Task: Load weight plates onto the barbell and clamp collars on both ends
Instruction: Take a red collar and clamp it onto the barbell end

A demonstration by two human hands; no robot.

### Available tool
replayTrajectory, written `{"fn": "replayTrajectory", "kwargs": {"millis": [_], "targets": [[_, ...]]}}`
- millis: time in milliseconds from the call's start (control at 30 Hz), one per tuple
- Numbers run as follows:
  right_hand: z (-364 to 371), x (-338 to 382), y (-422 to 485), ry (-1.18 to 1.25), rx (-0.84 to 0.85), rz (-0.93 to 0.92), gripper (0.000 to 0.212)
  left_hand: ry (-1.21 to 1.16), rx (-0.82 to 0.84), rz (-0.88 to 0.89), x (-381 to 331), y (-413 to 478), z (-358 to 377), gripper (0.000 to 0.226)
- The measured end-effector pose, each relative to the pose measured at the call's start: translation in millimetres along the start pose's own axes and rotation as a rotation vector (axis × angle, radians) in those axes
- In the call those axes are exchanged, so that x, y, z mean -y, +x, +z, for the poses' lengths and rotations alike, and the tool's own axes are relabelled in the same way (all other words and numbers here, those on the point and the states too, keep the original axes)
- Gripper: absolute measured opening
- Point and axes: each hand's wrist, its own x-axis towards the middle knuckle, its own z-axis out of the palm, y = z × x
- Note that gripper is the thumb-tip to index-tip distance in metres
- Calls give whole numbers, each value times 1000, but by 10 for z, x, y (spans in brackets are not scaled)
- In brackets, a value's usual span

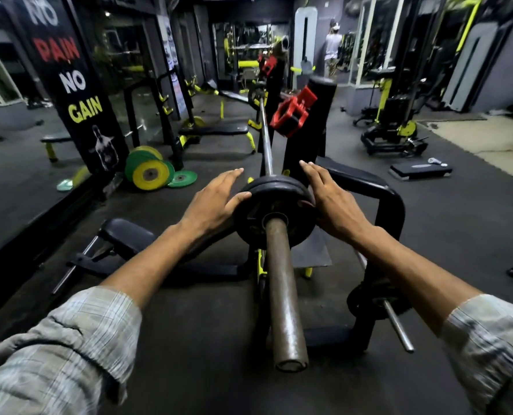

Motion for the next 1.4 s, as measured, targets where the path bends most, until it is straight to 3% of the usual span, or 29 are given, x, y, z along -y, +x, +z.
{"fn": "replayTrajectory", "kwargs": {"millis": [100, 300, 667, 800, 900, 1000, 1133, 1300, 1400], "targets": [[-326, 75, 222, -54, -57, -12, 79, -4, -6, 50, -32, 261, -209, 80], [-767, 90, 806, -26, -83, 89, 69, -68, -40, 103, -205, 818, -458, 60], [-689, -239, 1598, 195, -38, 249, 67, -318, -48, -94, -447, 1645, -251, 41], [-595, -303, 1710, 247, -44, 265, 71, -440, 30, -196, -462, 1878, -115, 52], [-531, -306, 1760, 277, -70, 279, 68, -773, 119, -317, -558, 1939, -45, 62], [-484, -265, 1770, 328, -116, 315, 72, -1010, 75, -410, -590, 1970, -15, 71], [-427, -176, 1757, 328, -202, 365, 71, -1095, 18, -430, -627, 1916, -25, 67], [-439, -102, 1721, 439, -282, 393, 65, -1167, -31, -429, -598, 1840, -85, 81], [-525, -11, 1672, 478, -291, 353, 58, -1185, -75, -421, -599, 1760, -166, 72]]}}
